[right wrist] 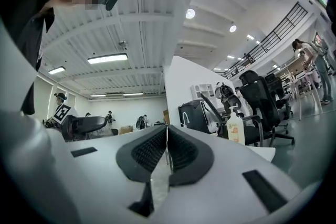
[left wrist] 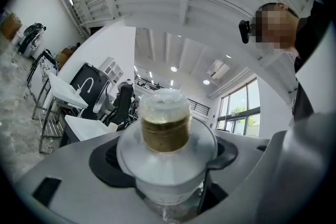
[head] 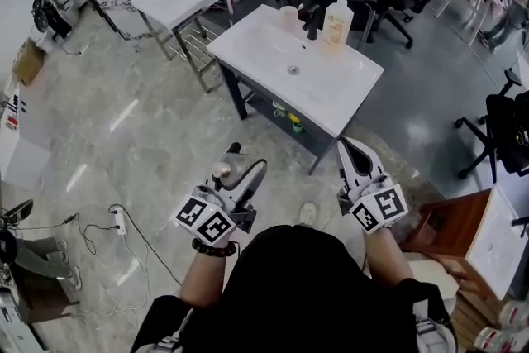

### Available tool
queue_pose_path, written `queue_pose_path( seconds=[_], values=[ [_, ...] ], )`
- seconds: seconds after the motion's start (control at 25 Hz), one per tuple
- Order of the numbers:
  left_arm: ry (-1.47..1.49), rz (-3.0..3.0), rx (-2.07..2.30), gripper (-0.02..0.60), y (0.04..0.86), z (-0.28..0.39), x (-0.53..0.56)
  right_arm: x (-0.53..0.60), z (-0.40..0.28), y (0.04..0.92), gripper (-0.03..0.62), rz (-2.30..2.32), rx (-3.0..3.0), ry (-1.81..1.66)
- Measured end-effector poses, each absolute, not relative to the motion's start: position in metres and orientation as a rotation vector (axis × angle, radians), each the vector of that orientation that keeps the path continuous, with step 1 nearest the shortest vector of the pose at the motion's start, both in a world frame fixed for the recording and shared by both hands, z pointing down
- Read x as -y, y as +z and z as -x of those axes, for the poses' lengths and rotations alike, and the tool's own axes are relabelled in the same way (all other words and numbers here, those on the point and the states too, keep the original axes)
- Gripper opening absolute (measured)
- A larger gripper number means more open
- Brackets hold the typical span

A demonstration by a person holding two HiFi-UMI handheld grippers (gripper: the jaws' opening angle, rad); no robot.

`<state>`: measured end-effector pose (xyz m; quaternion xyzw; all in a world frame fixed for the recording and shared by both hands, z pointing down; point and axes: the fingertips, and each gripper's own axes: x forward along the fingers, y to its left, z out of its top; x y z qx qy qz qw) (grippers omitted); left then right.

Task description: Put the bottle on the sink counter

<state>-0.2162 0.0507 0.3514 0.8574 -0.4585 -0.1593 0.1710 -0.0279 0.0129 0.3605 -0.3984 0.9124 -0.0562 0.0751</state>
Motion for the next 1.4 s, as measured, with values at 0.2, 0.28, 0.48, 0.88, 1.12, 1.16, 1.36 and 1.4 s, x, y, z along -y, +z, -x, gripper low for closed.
queue_pose_path(
  seconds=[0.2, 0.28, 0.48, 0.88, 1.12, 1.16, 1.36, 1.4],
  values=[
    [-0.473, -2.449, 1.305, 0.356, 0.347, 0.185, 0.010, 0.043, -0.002, 0.354, 0.031, 1.181, -2.741, -0.135],
    [-0.474, -2.456, 1.298, 0.356, 0.346, 0.169, 0.029, 0.062, -0.018, 0.353, 0.031, 1.191, -2.732, -0.146],
    [-0.443, -2.471, 1.280, 0.356, 0.347, 0.135, 0.064, 0.091, -0.049, 0.354, 0.031, 1.212, -2.708, -0.175],
    [-0.311, -2.480, 1.173, 0.356, 0.375, 0.095, 0.105, 0.114, -0.088, 0.388, 0.031, 1.328, -2.653, -0.295],
    [-0.276, -2.503, 1.066, 0.356, 0.383, 0.075, 0.147, 0.142, -0.109, 0.390, 0.031, 1.437, -2.596, -0.296],
    [-0.272, -2.509, 1.049, 0.356, 0.384, 0.073, 0.156, 0.148, -0.112, 0.390, 0.031, 1.455, -2.586, -0.293],
    [-0.240, -2.543, 0.958, 0.356, 0.390, 0.063, 0.208, 0.186, -0.118, 0.397, 0.031, 1.549, -2.546, -0.311],
    [-0.231, -2.548, 0.937, 0.356, 0.392, 0.061, 0.219, 0.195, -0.119, 0.399, 0.031, 1.568, -2.540, -0.317]
  ],
)
